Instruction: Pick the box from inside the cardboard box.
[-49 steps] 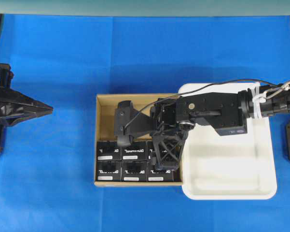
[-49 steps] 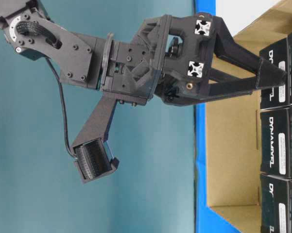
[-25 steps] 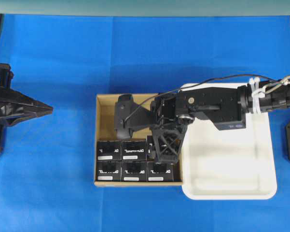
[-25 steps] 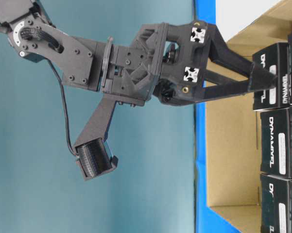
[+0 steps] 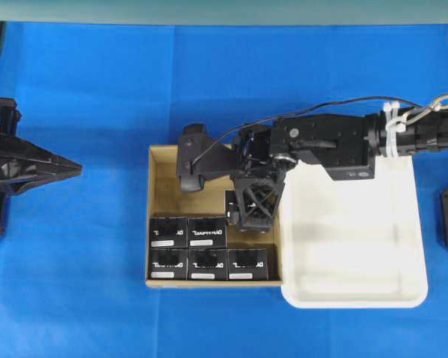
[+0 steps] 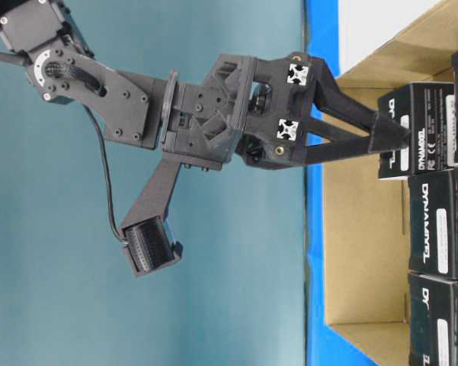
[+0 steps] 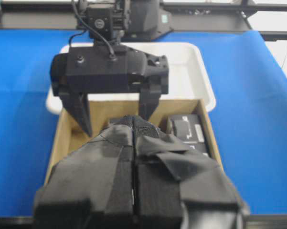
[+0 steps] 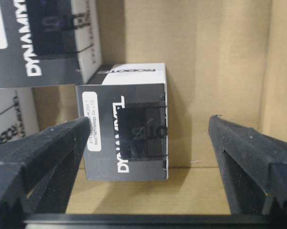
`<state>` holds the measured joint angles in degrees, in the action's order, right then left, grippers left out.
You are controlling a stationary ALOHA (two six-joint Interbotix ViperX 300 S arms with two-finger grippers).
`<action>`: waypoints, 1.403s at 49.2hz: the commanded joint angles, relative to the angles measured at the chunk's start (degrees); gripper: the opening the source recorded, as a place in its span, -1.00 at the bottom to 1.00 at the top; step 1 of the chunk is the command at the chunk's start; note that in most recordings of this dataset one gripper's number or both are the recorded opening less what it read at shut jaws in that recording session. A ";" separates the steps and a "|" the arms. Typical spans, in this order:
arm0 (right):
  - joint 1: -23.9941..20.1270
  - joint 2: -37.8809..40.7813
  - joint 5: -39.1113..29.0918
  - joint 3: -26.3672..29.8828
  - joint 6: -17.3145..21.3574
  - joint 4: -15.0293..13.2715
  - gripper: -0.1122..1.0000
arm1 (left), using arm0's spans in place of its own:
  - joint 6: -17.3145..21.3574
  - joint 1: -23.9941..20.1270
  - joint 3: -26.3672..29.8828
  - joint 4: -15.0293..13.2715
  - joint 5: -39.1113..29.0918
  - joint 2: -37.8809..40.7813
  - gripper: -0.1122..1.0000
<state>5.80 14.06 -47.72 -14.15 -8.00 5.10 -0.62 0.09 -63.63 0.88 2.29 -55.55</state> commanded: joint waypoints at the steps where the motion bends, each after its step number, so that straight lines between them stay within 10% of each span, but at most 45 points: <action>1: 0.88 0.97 0.18 -0.09 -0.35 -0.26 0.99 | -0.09 0.18 1.58 0.09 0.26 0.18 -0.92; 35: 1.49 -1.58 -5.36 4.22 -0.62 0.44 0.99 | 0.00 0.18 1.58 0.00 0.26 -0.09 -0.92; 69: 2.99 -8.09 -35.86 29.97 -2.72 0.70 0.99 | 0.00 0.62 1.67 0.09 0.26 -0.26 -0.92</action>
<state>8.96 6.33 -81.65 13.18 -10.63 5.63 -0.62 0.53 -63.63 0.79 2.29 -56.07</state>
